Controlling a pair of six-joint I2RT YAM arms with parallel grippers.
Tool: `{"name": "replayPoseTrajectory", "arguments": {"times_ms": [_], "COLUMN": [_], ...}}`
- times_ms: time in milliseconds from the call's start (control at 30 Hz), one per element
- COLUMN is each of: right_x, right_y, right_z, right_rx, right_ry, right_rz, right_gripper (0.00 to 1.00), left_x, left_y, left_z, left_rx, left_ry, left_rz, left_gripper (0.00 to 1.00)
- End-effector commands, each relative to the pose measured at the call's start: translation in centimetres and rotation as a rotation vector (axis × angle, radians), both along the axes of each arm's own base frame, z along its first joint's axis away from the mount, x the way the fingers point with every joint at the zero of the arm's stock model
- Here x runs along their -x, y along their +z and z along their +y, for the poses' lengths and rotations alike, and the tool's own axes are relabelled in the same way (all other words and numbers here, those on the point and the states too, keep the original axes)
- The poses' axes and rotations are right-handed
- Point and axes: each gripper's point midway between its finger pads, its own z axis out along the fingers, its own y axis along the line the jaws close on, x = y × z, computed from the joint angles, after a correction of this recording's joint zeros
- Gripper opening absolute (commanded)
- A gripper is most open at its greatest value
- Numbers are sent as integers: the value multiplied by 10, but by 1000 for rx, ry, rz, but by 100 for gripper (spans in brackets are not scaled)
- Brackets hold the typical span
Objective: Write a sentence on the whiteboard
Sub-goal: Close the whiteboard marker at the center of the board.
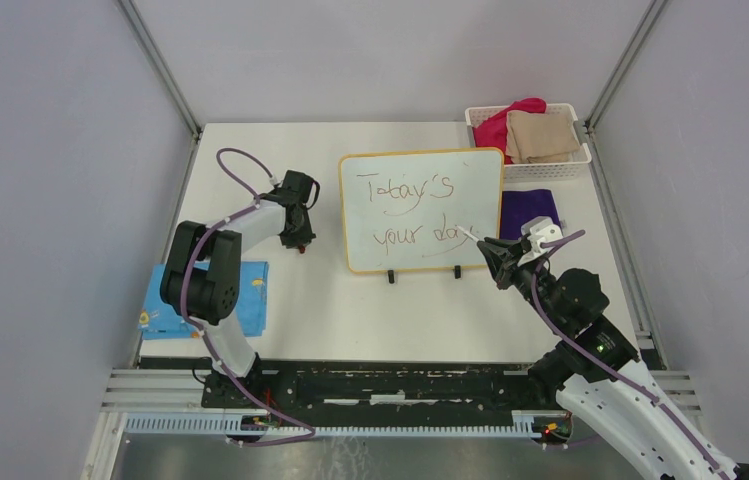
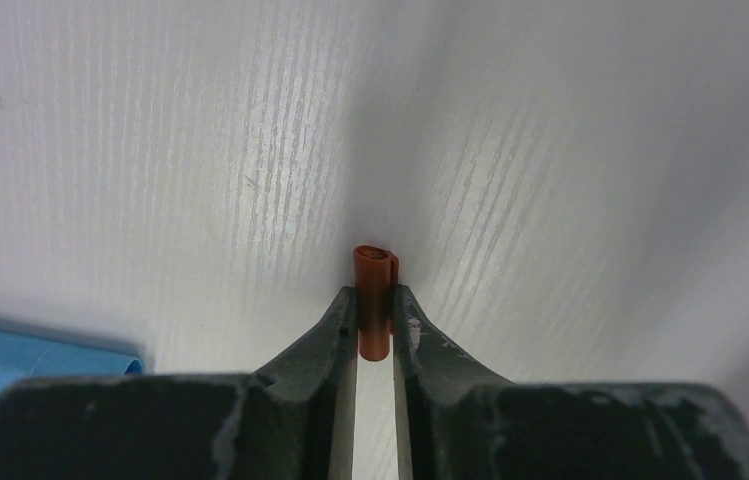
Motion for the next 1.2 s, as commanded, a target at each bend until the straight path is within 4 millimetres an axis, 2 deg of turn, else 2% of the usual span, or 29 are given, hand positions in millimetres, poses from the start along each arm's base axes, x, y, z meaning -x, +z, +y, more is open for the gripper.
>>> {"name": "replayPoseTrajectory", "arguments": {"times_ms": [0, 233, 400, 500, 700, 933, 1167], "right_x": [-1, -2, -4, -5, -5, -7, -7], "right_y": [20, 18, 9, 6, 11, 19, 37], "right_z": [-1, 1, 2, 2, 3, 7, 16], "right_rx": [-36, -39, -29, -25, -23, -23, -58], "right_ry": [-7, -6, -8, -8, -5, 4, 43], "right_rz": [-49, -41, -25, -17, -20, -4, -15], "right_gripper": [0, 0, 0, 0, 0, 0, 0], "left_x": [35, 29, 28, 25, 17, 15, 23], "left_y": [-20, -1, 6, 17, 53, 100, 162], "left_z": [17, 19, 19, 21, 24, 16, 5], "left_rx": [-71, -67, -62, -63, -44, -40, 72], "left_ry": [-28, 4, 17, 34, 74, 59, 33], "left_rz": [129, 45, 14, -27, -166, -341, -556], "left_gripper": [2, 2, 2, 2, 2, 2, 2]}}
